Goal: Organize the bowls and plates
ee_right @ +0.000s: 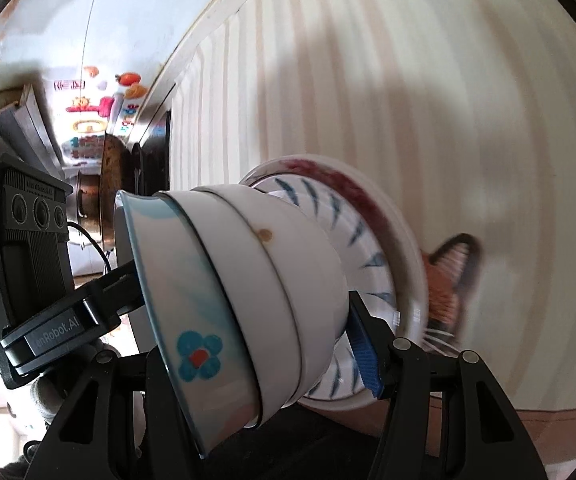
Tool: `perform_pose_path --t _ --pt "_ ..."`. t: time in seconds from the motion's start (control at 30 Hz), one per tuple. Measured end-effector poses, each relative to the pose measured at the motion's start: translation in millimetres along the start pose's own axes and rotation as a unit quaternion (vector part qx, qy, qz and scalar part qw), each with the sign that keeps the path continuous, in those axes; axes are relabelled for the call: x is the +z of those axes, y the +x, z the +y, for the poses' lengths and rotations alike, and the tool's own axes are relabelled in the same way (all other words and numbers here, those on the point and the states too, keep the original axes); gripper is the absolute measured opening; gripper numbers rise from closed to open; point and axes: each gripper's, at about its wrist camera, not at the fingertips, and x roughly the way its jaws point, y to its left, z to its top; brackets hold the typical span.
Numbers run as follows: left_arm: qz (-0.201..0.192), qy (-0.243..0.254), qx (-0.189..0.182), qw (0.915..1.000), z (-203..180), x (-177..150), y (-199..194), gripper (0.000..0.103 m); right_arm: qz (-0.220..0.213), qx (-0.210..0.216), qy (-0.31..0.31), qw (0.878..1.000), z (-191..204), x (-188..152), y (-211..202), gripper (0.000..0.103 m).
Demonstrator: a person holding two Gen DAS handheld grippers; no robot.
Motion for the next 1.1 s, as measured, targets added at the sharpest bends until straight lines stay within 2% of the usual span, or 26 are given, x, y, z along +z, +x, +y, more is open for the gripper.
perform_pose_path --t 0.4,1.1 --pt "-0.002 -0.028 0.005 0.9996 31 -5 8 0.046 0.025 -0.012 -0.008 1.000 20 5 44 0.059" --pt "-0.002 -0.016 0.017 0.9997 38 -6 9 0.045 0.027 -0.026 -0.001 0.999 20 7 52 0.059"
